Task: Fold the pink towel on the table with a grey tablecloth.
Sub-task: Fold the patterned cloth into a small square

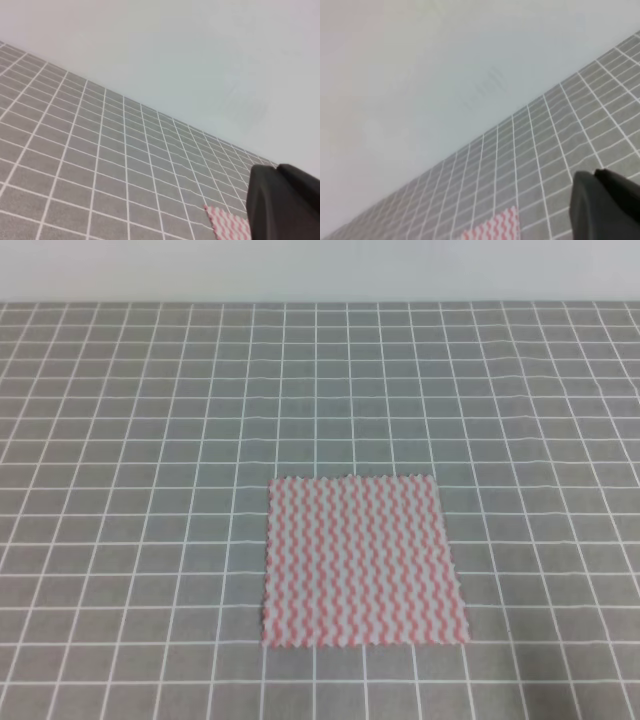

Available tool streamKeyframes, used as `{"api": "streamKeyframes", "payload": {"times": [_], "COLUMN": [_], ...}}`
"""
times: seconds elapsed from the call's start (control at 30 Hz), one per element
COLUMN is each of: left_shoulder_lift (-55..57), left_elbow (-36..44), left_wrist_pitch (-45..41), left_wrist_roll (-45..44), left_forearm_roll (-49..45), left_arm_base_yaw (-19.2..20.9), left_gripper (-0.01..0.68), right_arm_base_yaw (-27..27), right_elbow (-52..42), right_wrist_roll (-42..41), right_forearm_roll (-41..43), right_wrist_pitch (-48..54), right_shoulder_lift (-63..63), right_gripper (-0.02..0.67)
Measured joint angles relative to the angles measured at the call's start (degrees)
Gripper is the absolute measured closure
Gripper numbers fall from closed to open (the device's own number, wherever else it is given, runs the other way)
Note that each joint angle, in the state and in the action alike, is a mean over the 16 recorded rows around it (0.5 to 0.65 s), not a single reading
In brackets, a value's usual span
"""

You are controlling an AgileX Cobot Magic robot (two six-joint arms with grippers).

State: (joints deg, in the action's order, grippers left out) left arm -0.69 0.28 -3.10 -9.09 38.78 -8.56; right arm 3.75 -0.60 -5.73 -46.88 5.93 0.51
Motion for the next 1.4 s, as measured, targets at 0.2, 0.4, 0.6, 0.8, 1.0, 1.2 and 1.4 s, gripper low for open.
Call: {"api": "streamKeyframes", "payload": {"times": [0.2, 0.4, 0.6, 0.8, 1.0, 1.2, 1.4], "left_shoulder_lift": [3.4, 12.2, 25.5, 37.7, 45.5, 50.2, 54.6], "left_elbow": [-2.4, -7.6, -14.7, -20.0, -22.3, -22.9, -24.4], "left_wrist_pitch": [-2.5, -8.1, -15.1, -20.4, -22.3, -21.8, -19.5], "left_wrist_roll": [0.0, -1.4, -5.8, -13.2, -24.8, -38.2, -49.4], "left_forearm_roll": [0.1, -0.1, -0.3, 1.4, 9.0, 21.3, 32.8], "left_arm_base_yaw": [0.0, 0.0, 0.0, 0.0, 0.0, -0.6, -4.5], "left_gripper": [0.675, 0.675, 0.675, 0.675, 0.674, 0.674, 0.674], "right_arm_base_yaw": [0.0, 0.0, 0.0, 0.0, 0.0, 0.1, 2.5], "right_elbow": [1.9, 6.3, 12.9, 19.5, 24.0, 26.4, 28.3], "right_wrist_roll": [-0.6, -0.8, -0.8, -0.8, -2.0, -6.6, -13.2], "right_forearm_roll": [0.7, 3.2, 8.1, 12.3, 13.3, 8.4, 1.0], "right_wrist_pitch": [2.9, 7.3, 13.7, 21.7, 28.0, 31.0, 30.8], "right_shoulder_lift": [-0.6, -4.6, -12.2, -21.4, -29.4, -36.5, -43.6], "right_gripper": [0.666, 0.666, 0.666, 0.665, 0.665, 0.666, 0.666]}}
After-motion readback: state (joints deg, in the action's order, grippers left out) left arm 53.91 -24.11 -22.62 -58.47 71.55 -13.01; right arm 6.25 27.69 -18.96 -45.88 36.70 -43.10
